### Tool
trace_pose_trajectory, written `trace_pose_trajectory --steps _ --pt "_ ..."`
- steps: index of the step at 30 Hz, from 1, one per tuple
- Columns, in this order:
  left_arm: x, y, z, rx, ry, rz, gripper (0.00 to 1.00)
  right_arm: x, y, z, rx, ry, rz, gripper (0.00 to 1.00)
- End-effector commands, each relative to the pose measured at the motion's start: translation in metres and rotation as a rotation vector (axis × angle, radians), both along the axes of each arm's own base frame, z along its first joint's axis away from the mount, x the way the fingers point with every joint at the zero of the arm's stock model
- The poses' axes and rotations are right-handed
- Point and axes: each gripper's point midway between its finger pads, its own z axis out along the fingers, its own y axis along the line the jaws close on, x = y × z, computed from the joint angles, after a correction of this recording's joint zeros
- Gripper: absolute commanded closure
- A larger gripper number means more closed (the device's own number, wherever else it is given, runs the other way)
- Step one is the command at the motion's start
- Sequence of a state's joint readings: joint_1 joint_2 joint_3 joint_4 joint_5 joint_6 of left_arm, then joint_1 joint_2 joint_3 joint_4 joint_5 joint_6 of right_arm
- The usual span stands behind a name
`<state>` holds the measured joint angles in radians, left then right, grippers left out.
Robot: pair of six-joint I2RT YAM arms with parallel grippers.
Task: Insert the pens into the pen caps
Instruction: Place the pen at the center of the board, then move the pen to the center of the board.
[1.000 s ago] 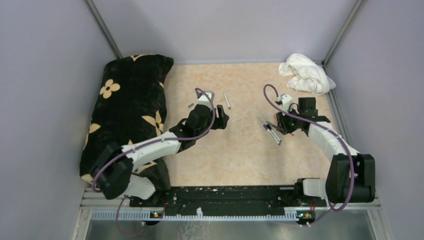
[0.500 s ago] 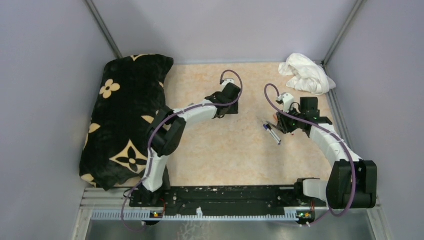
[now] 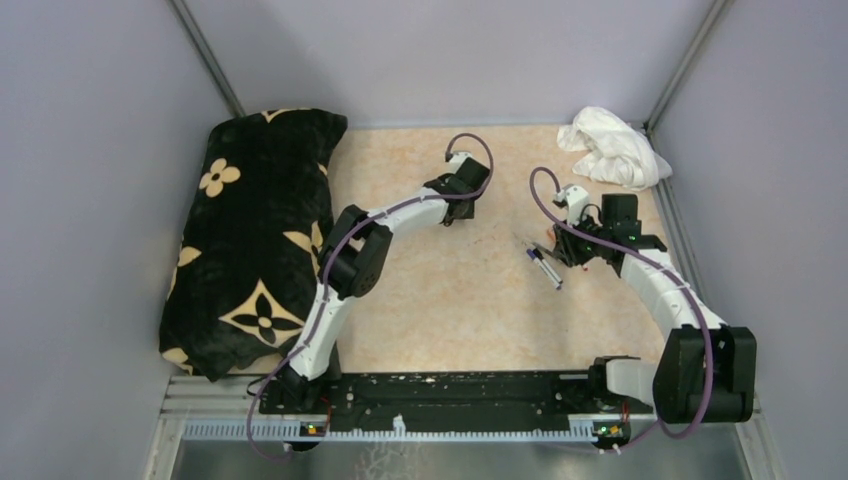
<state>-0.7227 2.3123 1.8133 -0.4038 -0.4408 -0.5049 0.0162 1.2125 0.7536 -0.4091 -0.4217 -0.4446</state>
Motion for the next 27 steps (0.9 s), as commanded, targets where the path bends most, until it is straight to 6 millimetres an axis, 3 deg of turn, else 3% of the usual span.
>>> trace_pose_trajectory --steps 1,8,12,16,22,27 --pt "0.007 0.006 -0.010 0.042 0.015 0.020 0.53 0.010 0.000 0.023 0.012 -0.080 0.008 0.66" --pt "0.012 0.008 -0.020 0.071 0.025 0.007 0.64 0.010 0.000 0.027 0.014 -0.097 0.010 0.66" --pt "0.003 0.011 -0.030 0.099 0.070 -0.018 0.85 0.010 0.000 0.028 0.014 -0.103 0.010 0.66" --pt "-0.014 0.019 -0.037 0.126 0.131 -0.059 0.98 0.010 0.002 0.030 0.020 -0.109 0.016 0.66" --pt "-0.065 0.038 -0.034 0.145 0.207 -0.098 1.00 0.009 0.003 0.033 0.027 -0.118 0.022 0.66" --pt "-0.134 0.056 -0.035 0.226 0.226 -0.176 1.00 0.008 0.005 0.033 0.036 -0.120 0.027 0.66"
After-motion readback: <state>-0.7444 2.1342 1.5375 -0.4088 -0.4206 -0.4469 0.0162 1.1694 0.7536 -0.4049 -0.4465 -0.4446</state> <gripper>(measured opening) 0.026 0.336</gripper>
